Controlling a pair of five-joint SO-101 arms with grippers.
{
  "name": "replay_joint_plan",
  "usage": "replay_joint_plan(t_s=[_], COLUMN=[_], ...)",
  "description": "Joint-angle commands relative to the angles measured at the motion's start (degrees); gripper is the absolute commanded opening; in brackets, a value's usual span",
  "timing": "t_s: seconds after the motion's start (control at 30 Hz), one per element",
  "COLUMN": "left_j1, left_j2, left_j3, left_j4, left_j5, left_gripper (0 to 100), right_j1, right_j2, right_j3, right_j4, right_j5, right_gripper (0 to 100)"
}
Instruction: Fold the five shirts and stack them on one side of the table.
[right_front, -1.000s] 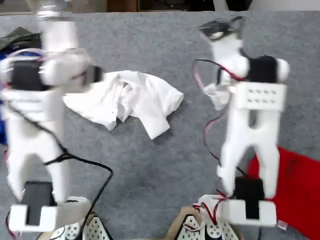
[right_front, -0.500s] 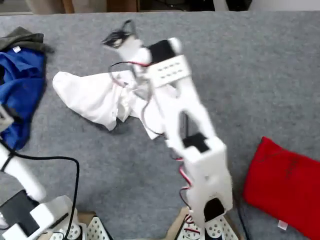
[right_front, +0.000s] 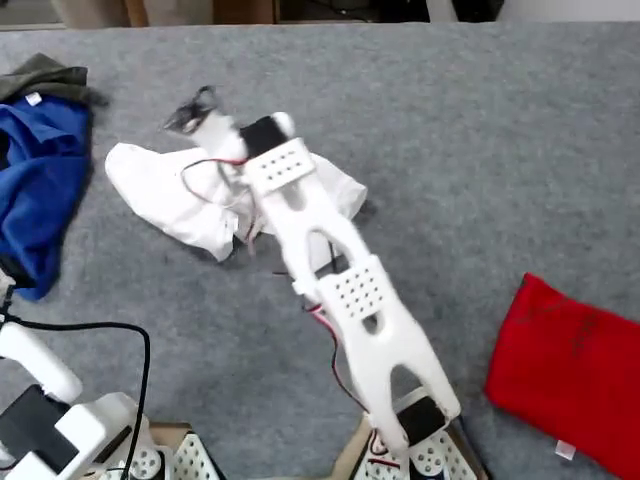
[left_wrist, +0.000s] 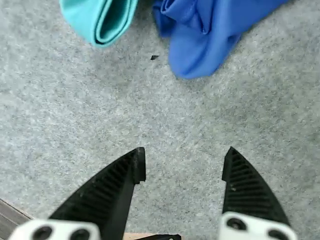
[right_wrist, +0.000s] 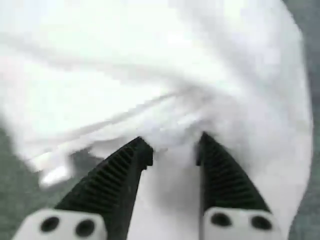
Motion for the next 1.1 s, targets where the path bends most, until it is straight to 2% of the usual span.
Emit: replay_joint_plan(t_s=[0.0,0.2,0.37,0.67,0.73,0.93,1.07], left_j1=[0.7,3.0,5.6,9.0,9.8,10.7,10.6], left_j2=[-2.0,-2.0,-2.0,-2.0,-2.0,-2.0,-2.0], left_j3=[-0.4,0.0,0.1,0.1,0.1,0.1,0.1], left_j4=[-0.8,-0.8,-0.8,-0.8,-0.8,-0.8,-0.8], left_j5=[-0.4,-0.1,0.0,0.1,0.1,0.1,0.1], left_gripper=[26,26,26,26,26,26,26], right_j1=[7.7,18.2,27.2,39.6,41.1,40.1,34.7], right_j2=[2.2,2.8,0.7,-5.8,-6.5,-14.5,-22.1], right_j3=[-6.1,-11.6,-10.7,1.7,1.5,1.2,4.3], right_j4=[-1.1,4.8,5.9,5.7,5.7,5.8,5.8], right_j5=[-3.8,-4.0,0.1,11.5,13.5,17.1,17.1], right_gripper=[0.4,0.5,0.5,1.0,5.0,29.2,28.9])
